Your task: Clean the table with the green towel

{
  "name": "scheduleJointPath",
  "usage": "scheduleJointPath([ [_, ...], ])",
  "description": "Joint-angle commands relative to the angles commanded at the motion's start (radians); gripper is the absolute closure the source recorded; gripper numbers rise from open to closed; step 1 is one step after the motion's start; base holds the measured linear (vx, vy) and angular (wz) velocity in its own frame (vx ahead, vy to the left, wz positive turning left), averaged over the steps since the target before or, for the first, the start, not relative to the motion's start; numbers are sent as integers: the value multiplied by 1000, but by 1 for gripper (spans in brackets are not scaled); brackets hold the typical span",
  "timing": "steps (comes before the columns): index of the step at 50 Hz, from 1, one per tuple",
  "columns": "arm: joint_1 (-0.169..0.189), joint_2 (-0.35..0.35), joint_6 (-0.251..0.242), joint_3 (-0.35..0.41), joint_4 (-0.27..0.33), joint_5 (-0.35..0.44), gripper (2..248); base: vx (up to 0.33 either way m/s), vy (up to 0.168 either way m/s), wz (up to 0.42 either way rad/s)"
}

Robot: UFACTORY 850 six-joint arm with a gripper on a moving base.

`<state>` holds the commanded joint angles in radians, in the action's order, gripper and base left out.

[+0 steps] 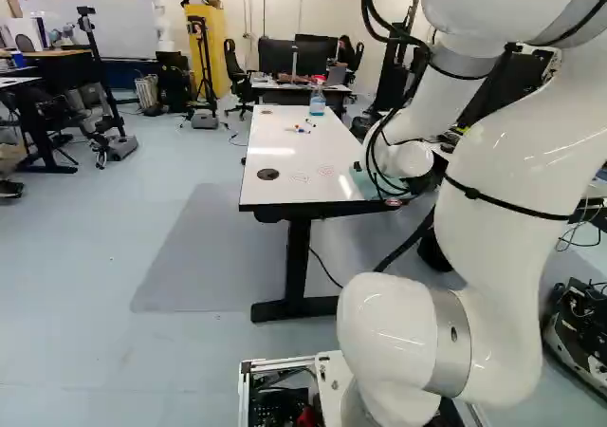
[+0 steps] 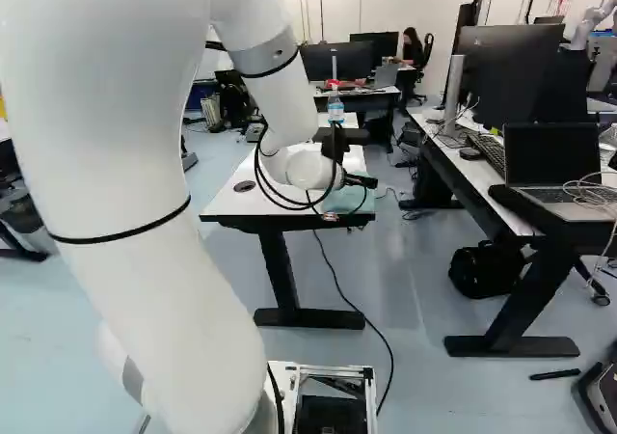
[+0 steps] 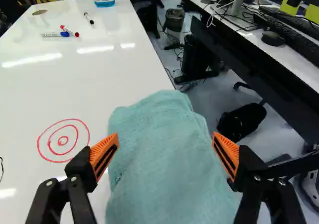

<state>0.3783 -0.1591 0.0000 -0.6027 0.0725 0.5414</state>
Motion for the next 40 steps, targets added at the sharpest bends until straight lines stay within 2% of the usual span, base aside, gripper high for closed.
scheduleJointPath([
  [18, 0, 0, 0, 0, 0, -45, 3, 0, 0, 0],
  [35, 0, 0, 0, 0, 0, -45, 6, 0, 0, 0],
  [36, 0, 0, 0, 0, 0, -45, 41, 0, 0, 0],
  [40, 0, 0, 0, 0, 0, -45, 41, 0, 0, 0],
])
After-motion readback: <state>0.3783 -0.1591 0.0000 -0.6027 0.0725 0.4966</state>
